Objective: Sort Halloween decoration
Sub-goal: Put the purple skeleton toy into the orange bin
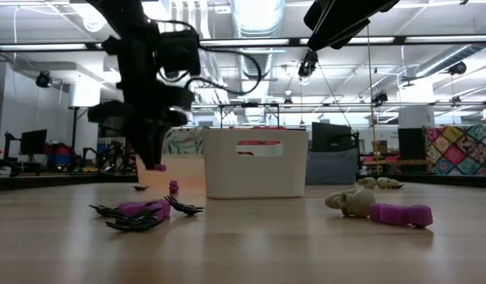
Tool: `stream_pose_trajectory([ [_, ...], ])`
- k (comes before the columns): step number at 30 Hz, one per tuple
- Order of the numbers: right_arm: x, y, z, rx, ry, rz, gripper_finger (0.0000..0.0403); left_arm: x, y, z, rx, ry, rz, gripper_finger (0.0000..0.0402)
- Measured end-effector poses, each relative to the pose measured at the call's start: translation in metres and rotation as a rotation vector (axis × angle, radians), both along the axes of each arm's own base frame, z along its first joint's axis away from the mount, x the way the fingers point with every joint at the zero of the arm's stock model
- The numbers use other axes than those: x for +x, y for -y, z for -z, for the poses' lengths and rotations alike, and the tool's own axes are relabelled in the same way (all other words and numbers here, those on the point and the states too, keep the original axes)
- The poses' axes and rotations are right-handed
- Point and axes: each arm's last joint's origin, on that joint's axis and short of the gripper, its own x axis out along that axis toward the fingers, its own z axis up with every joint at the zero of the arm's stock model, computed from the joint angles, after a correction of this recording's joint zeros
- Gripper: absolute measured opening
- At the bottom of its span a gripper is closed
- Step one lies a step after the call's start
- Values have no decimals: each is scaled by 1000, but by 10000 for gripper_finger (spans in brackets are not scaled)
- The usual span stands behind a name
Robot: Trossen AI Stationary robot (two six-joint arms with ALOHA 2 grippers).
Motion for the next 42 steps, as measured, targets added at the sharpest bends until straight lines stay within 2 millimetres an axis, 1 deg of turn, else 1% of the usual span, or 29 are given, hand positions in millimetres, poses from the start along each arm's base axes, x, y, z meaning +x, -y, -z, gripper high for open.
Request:
stream_pose_trajectory([
  [6,1,0,-1,3,7,-1,71,2,-6,-30,32,92,34,2],
  [10,1,0,-1,2,8,-2,72,5,-19,-52,60,166,4,2],
  [13,1,0,-1,-4,11,-10,76,6,-36,-66,87,207,-31,2],
  [16,1,0,-1,-8,13,-14,80,8,-59,-77,114,237,-83,2],
  [21,1,0,-1,-8,13,-14,81,3,-103,-83,150,239,-182,2],
  [23,1,0,-1,-8,13,-14,78,1,-119,-82,159,230,-215,2],
  [27,1,0,0,-12,13,-19,72,-2,-147,-73,165,192,-258,2],
  [32,1,3,-1,-13,12,-12,71,-6,-176,-53,145,130,-291,1],
  [36,-1,5,-1,-15,10,-8,76,-9,-192,-32,117,71,-316,1],
  [42,-1,6,-1,-14,12,-4,78,-12,-207,-4,76,5,-351,9],
])
